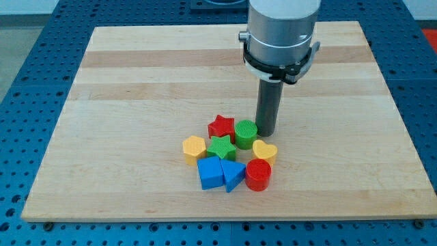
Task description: Push the green circle towards top center
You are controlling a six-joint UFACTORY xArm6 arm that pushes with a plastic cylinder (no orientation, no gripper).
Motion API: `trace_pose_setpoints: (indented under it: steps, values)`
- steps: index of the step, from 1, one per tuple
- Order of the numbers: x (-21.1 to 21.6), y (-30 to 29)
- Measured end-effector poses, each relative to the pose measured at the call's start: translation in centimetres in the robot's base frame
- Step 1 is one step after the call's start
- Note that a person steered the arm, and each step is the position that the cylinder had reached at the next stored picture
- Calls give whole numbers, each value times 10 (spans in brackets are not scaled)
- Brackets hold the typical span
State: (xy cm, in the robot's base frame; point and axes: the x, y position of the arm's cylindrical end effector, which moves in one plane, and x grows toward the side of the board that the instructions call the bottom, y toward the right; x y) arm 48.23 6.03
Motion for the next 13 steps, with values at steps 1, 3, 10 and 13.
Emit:
trace_pose_setpoints:
  steps: [1,3,10,13]
  values:
    - [0,0]
    - [17,56]
    - [5,-31]
    - [-67,-77]
